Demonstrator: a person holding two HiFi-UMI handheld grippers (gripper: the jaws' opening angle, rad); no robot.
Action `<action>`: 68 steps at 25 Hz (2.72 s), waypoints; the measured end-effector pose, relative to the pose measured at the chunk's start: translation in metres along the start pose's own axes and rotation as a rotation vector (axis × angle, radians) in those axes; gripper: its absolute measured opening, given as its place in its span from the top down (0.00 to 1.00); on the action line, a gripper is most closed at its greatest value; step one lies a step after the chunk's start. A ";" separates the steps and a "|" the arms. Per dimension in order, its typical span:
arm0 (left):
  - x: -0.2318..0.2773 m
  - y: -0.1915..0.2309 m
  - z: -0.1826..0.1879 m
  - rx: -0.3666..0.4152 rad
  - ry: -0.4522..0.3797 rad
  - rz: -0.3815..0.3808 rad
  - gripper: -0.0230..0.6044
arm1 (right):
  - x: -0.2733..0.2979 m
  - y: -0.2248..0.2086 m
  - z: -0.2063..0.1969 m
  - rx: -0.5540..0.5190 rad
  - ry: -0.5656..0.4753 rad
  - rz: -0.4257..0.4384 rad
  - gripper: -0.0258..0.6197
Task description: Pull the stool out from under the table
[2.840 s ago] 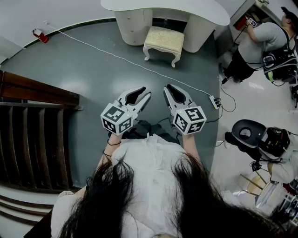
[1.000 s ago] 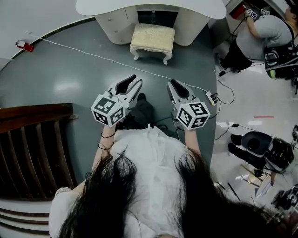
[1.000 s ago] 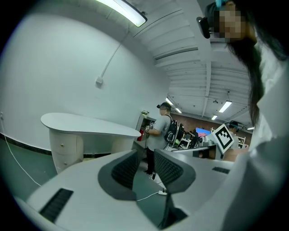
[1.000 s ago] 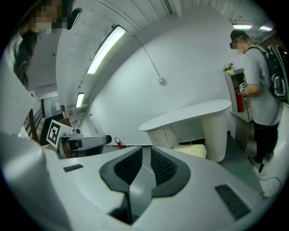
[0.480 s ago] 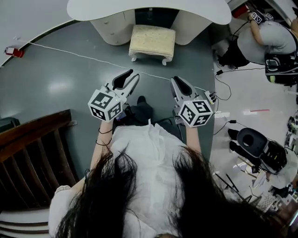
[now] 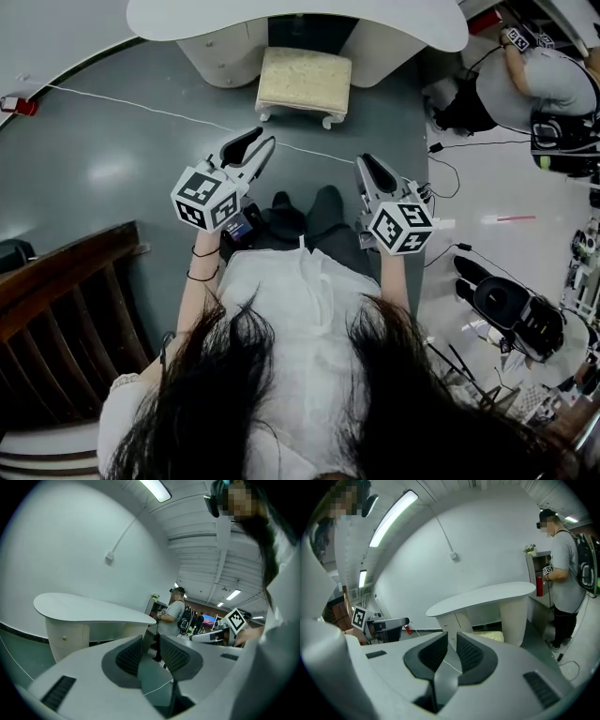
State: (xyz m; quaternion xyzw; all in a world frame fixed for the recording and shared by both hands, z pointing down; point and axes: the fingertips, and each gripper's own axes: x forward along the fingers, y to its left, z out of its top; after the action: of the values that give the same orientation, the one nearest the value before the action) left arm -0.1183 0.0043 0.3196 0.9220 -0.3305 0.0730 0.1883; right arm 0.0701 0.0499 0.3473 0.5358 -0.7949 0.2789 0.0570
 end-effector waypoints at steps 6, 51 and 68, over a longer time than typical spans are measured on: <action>0.016 0.030 0.009 -0.004 -0.002 0.029 0.76 | 0.020 -0.027 0.004 0.001 0.028 -0.013 0.85; 0.226 0.308 -0.274 -0.292 0.582 0.064 0.48 | 0.325 -0.305 -0.210 0.218 0.554 -0.003 0.54; 0.297 0.388 -0.357 -0.669 0.491 0.046 0.37 | 0.365 -0.328 -0.246 0.471 0.548 0.038 0.51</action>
State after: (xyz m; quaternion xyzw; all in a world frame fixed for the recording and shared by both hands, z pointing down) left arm -0.1401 -0.3027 0.8401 0.7575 -0.3016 0.1832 0.5492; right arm 0.1561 -0.2139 0.8206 0.4247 -0.6737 0.5888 0.1378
